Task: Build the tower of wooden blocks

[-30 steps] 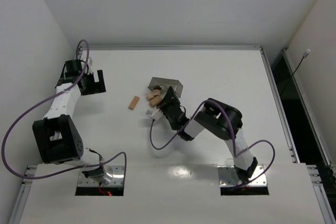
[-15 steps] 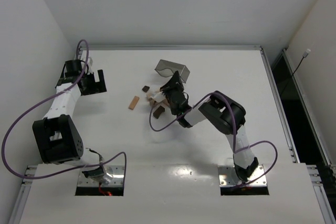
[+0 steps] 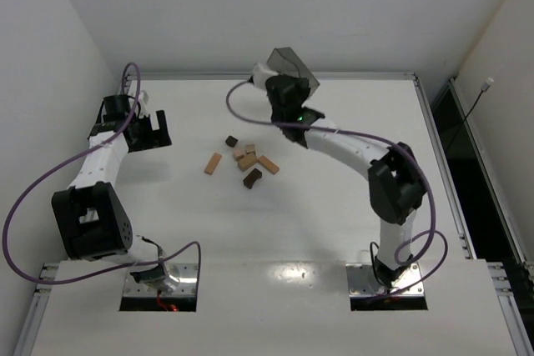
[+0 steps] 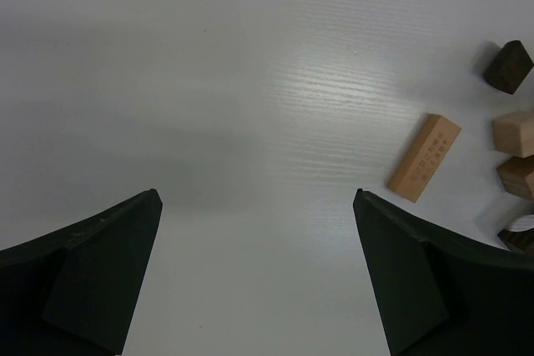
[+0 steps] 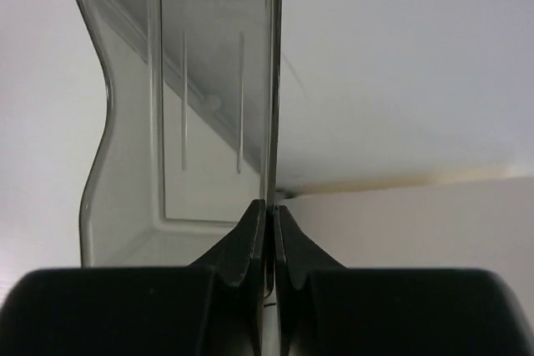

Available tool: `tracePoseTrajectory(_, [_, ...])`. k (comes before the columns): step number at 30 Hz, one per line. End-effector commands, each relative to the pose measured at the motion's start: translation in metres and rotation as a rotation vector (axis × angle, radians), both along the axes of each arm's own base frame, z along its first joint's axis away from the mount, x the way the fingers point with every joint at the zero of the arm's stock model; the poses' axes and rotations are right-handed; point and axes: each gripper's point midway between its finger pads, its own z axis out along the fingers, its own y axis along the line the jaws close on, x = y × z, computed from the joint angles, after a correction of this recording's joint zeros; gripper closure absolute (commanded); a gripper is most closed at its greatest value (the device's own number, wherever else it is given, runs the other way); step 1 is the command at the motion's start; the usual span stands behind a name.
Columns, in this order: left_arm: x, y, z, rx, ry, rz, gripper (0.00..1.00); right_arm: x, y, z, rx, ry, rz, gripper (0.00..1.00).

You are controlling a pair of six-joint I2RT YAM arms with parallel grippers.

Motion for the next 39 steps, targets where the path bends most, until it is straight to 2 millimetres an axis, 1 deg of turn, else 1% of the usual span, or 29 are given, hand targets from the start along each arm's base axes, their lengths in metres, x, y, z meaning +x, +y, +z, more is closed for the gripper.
tracePoseTrajectory(1, [0.013,-0.001,0.016,-0.034,-0.049,-0.005,0.0,-0.033,-0.055,-0.047,0.372,0.263,-0.254,1.0])
tracePoseTrajectory(2, [0.013,-0.003,0.016,-0.041,-0.051,-0.011,0.0,-0.026,-0.067,-0.049,0.452,0.269,-0.271,1.0])
tracePoseTrajectory(5, [0.015,-0.006,0.018,-0.055,-0.064,-0.025,0.0,-0.025,-0.093,-0.064,0.528,0.324,-0.333,1.0])
tracePoseTrajectory(6, [0.015,-0.006,0.018,-0.055,-0.064,-0.025,0.0,-0.02,-0.104,-0.069,0.61,0.345,-0.35,1.0])
tracePoseTrajectory(7, [0.015,-0.008,0.018,-0.062,-0.065,-0.032,0.0,-0.02,-0.111,-0.073,0.644,0.359,-0.37,1.0])
tracePoseTrajectory(8, [0.015,-0.008,0.018,-0.062,-0.066,-0.032,0.0,-0.018,-0.113,-0.078,0.693,0.384,-0.36,1.0])
tracePoseTrajectory(9, [0.015,-0.01,0.019,-0.069,-0.067,-0.038,0.0,-0.019,-0.13,-0.085,0.723,0.388,-0.411,1.0])
tracePoseTrajectory(12, [0.018,-0.013,0.021,-0.083,-0.081,-0.054,0.0,-0.013,-0.154,-0.089,0.751,0.354,-0.458,1.0])
tracePoseTrajectory(13, [0.018,-0.015,0.018,-0.093,-0.075,-0.06,0.0,-0.009,-0.173,-0.089,0.787,0.33,-0.496,1.0])
tracePoseTrajectory(15, [0.018,-0.015,0.018,-0.094,-0.075,-0.06,0.0,-0.002,-0.185,-0.092,0.86,0.324,-0.491,1.0])
tracePoseTrajectory(16, [0.018,-0.017,0.015,-0.105,-0.066,-0.068,0.0,-0.001,-0.203,-0.094,0.894,0.317,-0.521,1.0])
tracePoseTrajectory(17, [0.018,-0.017,0.015,-0.106,-0.066,-0.068,0.0,0.006,-0.201,-0.094,0.949,0.328,-0.478,1.0])
tracePoseTrajectory(18, [0.019,-0.017,0.011,-0.108,-0.058,-0.067,0.0,0.008,-0.215,-0.102,0.975,0.329,-0.505,1.0])
tracePoseTrajectory(19, [0.021,-0.016,0.013,-0.106,-0.066,-0.068,0.0,0.012,-0.215,-0.104,1.01,0.351,-0.481,1.0])
tracePoseTrajectory(20, [0.021,-0.016,0.013,-0.106,-0.066,-0.068,0.0,0.018,-0.219,-0.101,1.028,0.338,-0.459,1.0])
tracePoseTrajectory(21, [0.021,-0.018,0.009,-0.116,-0.058,-0.074,0.0,0.022,-0.225,-0.106,1.041,0.335,-0.46,1.0])
tracePoseTrajectory(22, [0.021,-0.018,0.009,-0.117,-0.058,-0.074,0.0,0.024,-0.237,-0.114,1.041,0.338,-0.471,1.0])
tracePoseTrajectory(24, [0.024,-0.019,0.01,-0.123,-0.061,-0.08,0.0,0.034,-0.255,-0.114,1.054,0.316,-0.477,1.0])
tracePoseTrajectory(25, [0.024,-0.018,0.01,-0.117,-0.062,-0.087,0.0,0.036,-0.26,-0.126,1.049,0.33,-0.483,1.0])
tracePoseTrajectory(27, [0.024,-0.018,0.006,-0.12,-0.052,-0.086,0.0,0.042,-0.269,-0.131,1.067,0.332,-0.487,1.0])
tracePoseTrajectory(28, [0.024,-0.018,0.006,-0.12,-0.052,-0.086,0.0,0.049,-0.28,-0.126,1.074,0.316,-0.481,1.0])
tracePoseTrajectory(31, [0.024,-0.018,0.002,-0.123,-0.04,-0.086,0.0,0.057,-0.296,-0.138,1.111,0.333,-0.486,1.0])
tracePoseTrajectory(32, [0.024,-0.02,0.002,-0.131,-0.042,-0.092,0.0,0.057,-0.295,-0.144,1.106,0.351,-0.48,1.0])
tracePoseTrajectory(34, [0.027,-0.021,0.0,-0.138,-0.044,-0.098,0.0,0.064,-0.306,-0.147,1.123,0.348,-0.468,1.0])
tracePoseTrajectory(35, [0.027,-0.021,0.0,-0.138,-0.043,-0.098,0.0,0.067,-0.302,-0.15,1.135,0.359,-0.452,1.0])
tracePoseTrajectory(36, [0.027,-0.021,0.0,-0.138,-0.043,-0.098,0.0,0.068,-0.309,-0.154,1.138,0.357,-0.465,0.94])
tracePoseTrajectory(37, [0.027,-0.021,-0.003,-0.141,-0.035,-0.098,0.0,0.069,-0.317,-0.155,1.14,0.35,-0.475,0.92])
tracePoseTrajectory(38, [0.027,-0.021,-0.003,-0.141,-0.035,-0.098,0.0,0.071,-0.318,-0.152,1.132,0.344,-0.466,0.89])
tracePoseTrajectory(39, [0.025,-0.021,-0.005,-0.144,-0.026,-0.097,0.0,0.073,-0.323,-0.154,1.134,0.341,-0.475,0.84])
